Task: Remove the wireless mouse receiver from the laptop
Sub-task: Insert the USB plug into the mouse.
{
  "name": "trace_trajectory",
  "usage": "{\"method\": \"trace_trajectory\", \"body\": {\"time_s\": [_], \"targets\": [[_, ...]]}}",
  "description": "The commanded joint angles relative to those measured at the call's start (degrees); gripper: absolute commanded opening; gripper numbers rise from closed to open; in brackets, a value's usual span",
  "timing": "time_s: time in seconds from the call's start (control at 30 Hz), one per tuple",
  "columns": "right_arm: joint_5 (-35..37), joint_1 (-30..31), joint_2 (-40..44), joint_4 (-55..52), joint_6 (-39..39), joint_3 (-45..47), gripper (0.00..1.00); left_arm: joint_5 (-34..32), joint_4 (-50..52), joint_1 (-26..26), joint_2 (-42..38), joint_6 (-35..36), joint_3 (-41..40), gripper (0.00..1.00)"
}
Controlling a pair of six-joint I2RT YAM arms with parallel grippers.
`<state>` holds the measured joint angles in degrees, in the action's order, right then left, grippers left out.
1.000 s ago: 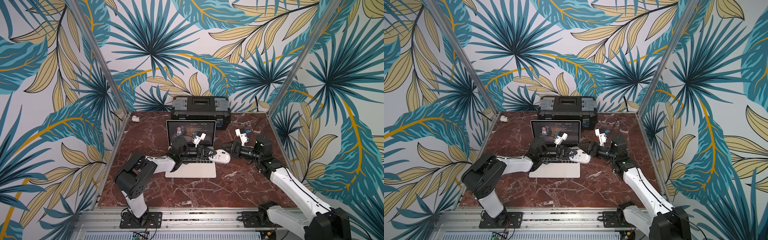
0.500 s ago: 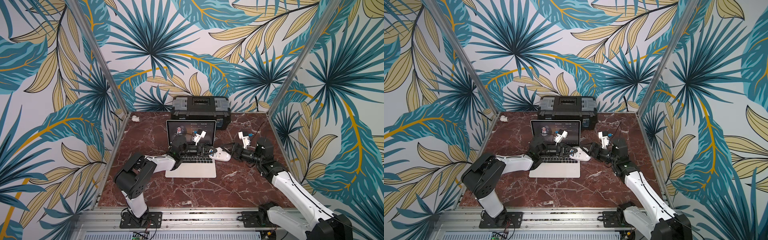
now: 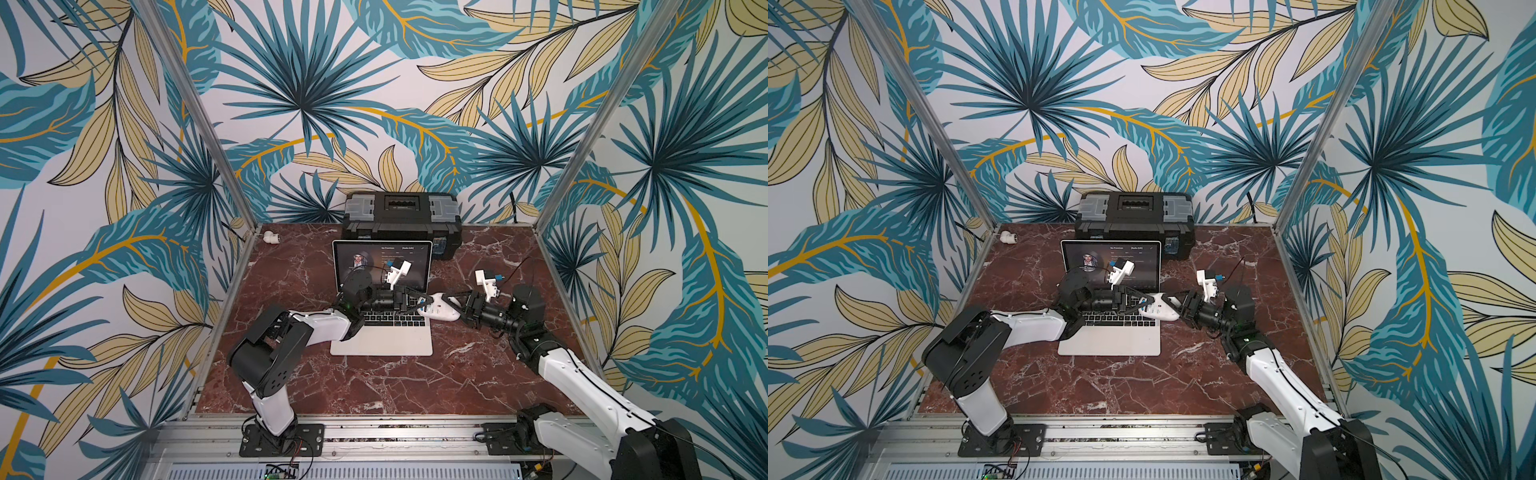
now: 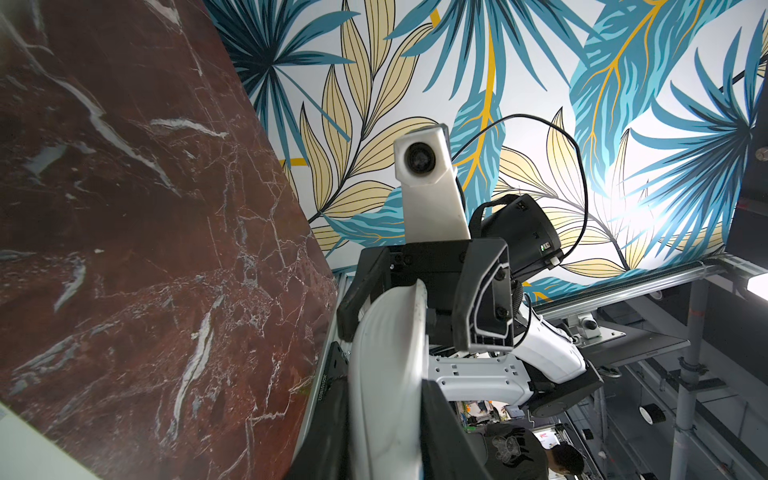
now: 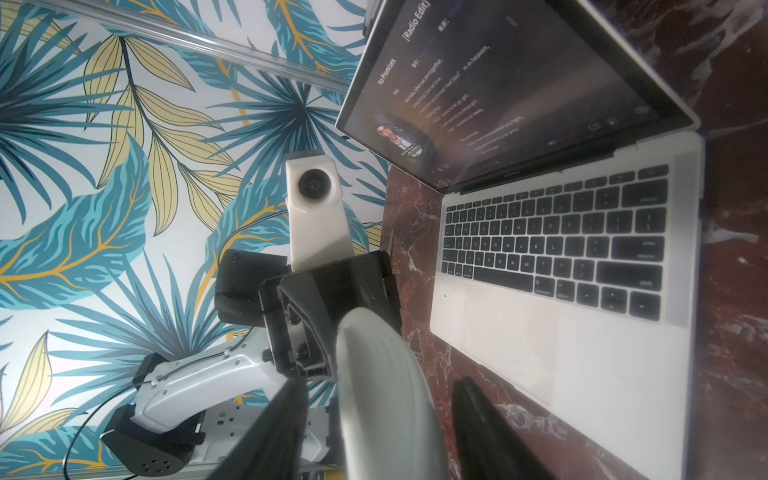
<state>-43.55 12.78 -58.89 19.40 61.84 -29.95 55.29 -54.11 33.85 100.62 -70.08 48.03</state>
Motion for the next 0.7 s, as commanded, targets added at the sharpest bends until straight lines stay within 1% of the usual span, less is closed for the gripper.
{"method": "trace_trajectory", "body": {"time_s": [0.0,0.07,0.13,0.2,0.27,0.3,0.33,0.37,0.5,0.53,0.6,0.67], "targets": [[0.0,-0.1,-0.7,7.7,3.8,1.8,0.54,-0.3,-1.0,-0.4,-1.4,1.0,2.1,0.0],[0.4,-0.1,-1.0,9.8,4.7,2.2,0.45,-0.4,-1.1,-0.4,-1.5,1.0,2.2,0.0],[0.4,-0.1,-1.2,10.7,5.1,2.5,0.4,-0.5,-1.2,-0.3,-1.3,1.0,2.5,0.0],[0.0,-0.1,-1.1,9.3,4.4,2.3,0.38,-0.5,-1.1,-0.3,-1.3,1.0,2.8,0.0],[0.0,-0.1,-0.9,8.5,3.6,2.6,0.35,-0.5,-0.9,-0.3,-1.2,1.1,3.0,0.0],[0.5,-0.1,-0.7,8.3,3.8,2.7,0.36,-0.4,-0.7,-0.4,-1.1,1.2,3.0,0.0],[0.8,-0.1,-0.6,8.4,4.2,2.8,0.43,-0.4,-0.7,-0.3,-1.0,1.2,3.2,0.0],[1.1,-0.1,-0.6,8.1,4.6,2.8,0.54,-0.3,-0.7,-0.3,-1.0,1.3,3.2,0.0],[2.4,-0.1,-0.9,8.7,6.7,2.7,0.6,-0.5,-0.6,-0.3,-1.0,1.6,3.4,0.0],[2.4,0.0,-1.2,9.7,7.4,2.8,0.56,-0.6,-0.4,-0.3,-0.9,1.8,3.5,0.0],[2.3,0.0,-2.2,12.4,9.4,3.6,0.45,-0.7,-0.1,-0.3,-0.9,2.2,3.7,0.0],[2.4,0.0,-3.1,15.1,11.6,4.3,0.41,-1.1,0.1,-0.3,-0.8,2.4,3.8,0.0]]}}
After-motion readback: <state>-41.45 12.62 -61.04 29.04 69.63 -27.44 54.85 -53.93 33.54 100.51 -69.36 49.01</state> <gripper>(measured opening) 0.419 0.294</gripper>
